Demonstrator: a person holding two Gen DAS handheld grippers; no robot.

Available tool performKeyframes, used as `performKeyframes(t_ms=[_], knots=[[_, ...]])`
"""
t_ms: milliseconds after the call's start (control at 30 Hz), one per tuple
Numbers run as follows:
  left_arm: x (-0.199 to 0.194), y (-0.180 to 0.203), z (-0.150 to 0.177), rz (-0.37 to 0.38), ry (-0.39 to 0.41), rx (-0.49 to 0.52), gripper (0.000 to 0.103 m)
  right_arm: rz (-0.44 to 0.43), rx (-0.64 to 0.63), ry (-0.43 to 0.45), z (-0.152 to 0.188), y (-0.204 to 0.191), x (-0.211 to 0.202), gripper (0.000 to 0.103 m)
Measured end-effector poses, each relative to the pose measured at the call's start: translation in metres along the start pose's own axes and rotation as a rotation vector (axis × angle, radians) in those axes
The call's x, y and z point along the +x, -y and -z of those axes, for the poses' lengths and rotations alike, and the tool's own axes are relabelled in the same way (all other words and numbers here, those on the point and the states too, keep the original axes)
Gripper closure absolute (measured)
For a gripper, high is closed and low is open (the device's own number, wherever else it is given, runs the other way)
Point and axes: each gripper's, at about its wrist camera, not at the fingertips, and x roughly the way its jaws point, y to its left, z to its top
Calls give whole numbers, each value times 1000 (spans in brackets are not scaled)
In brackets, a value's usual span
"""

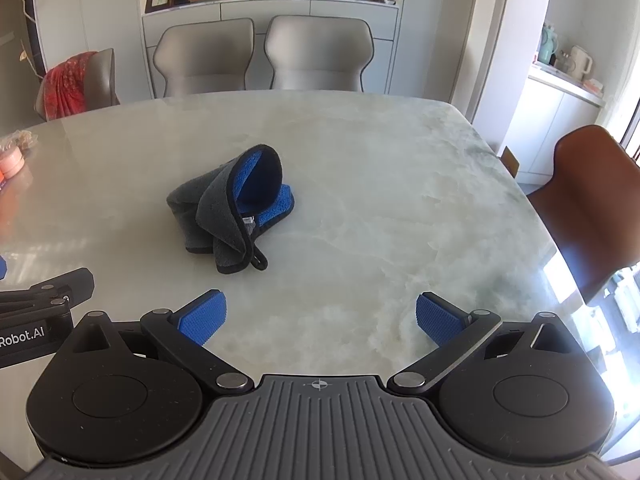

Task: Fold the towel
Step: 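Move both grippers toward the crumpled grey towel on the table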

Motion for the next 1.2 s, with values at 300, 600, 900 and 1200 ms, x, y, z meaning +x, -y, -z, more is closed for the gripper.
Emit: performKeyframes(t_ms=[300,600,900,1200], knots=[[1,-1,5,4,0,0,0,-3,2,-6,-1,-2,4,0],[0,-12,14,6,-6,-3,0,-12,-17,-6,-1,-1,10,0],[3,-14,15,0,-29,-1,0,-17,-41,-21,0,-3,16,0],[6,-20,13,-4,-50,-18,0,-9,-56,-44,1,-5,20,0]])
